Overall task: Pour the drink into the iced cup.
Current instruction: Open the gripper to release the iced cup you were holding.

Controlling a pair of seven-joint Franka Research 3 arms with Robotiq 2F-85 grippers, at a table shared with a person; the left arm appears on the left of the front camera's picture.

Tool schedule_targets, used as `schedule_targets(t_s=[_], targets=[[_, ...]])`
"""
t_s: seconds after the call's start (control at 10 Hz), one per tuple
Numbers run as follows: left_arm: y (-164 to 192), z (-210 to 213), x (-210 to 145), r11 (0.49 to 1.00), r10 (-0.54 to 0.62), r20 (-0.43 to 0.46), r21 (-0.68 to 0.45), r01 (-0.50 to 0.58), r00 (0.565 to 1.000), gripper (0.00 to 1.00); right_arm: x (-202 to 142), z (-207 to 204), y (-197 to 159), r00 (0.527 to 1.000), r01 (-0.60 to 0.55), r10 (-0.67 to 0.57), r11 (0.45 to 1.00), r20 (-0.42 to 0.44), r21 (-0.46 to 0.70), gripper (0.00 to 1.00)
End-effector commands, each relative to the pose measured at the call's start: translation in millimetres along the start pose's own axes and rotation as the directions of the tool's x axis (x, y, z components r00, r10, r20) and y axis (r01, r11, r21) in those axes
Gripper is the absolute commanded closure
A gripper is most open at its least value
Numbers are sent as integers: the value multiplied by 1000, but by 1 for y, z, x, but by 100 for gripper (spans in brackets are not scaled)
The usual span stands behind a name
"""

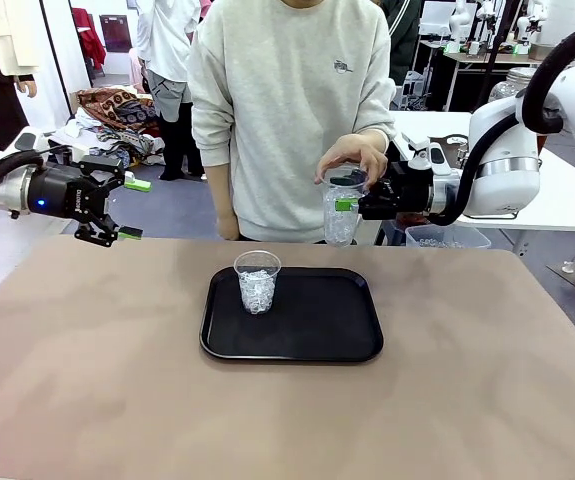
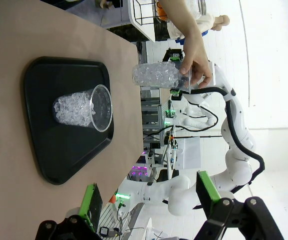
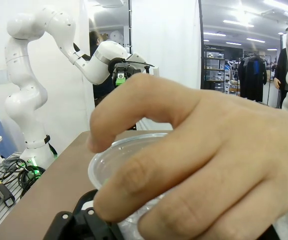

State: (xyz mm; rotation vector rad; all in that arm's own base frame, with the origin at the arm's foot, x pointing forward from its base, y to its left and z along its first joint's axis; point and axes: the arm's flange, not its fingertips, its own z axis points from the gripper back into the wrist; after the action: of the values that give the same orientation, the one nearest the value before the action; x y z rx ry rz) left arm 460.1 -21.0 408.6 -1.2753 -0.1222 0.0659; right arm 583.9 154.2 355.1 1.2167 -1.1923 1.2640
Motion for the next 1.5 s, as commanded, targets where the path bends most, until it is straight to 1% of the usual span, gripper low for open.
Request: schedule_targets(t_s=[0.0,0.4,0.5,0.7,0.9,1.1,1.4], targets=[[-1,-1,0,1000,4,10,-12,-3,1000,0,4,-1,0,1000,-7,7,1000,0,-2,14],[-1,-1,0,1000,4,10,-12,-3,1000,0,0,0,0,1000,0,0,1000,0,0,14],[-1,-1,0,1000,4,10,-12,-3,1000,0,-1,0,0,1000,17,-17,1000,0,13,0],[-1,-1,0,1000,4,10,-12,-3,1000,0,-1,6,2,1000,25,-25,1000,-7,12,0],[-1,-1,0,1000,4,10,-12,-3,1000,0,-5,20,4,999,36,-36,999,-11,-9,0],[-1,-1,0,1000,4,10,-12,-3,1000,0,-13,45,11,999,44,-44,998,-8,-43,0],[-1,-1,0,1000,4,10,-12,-3,1000,0,-25,79,32,999,40,-40,997,-8,-59,0]])
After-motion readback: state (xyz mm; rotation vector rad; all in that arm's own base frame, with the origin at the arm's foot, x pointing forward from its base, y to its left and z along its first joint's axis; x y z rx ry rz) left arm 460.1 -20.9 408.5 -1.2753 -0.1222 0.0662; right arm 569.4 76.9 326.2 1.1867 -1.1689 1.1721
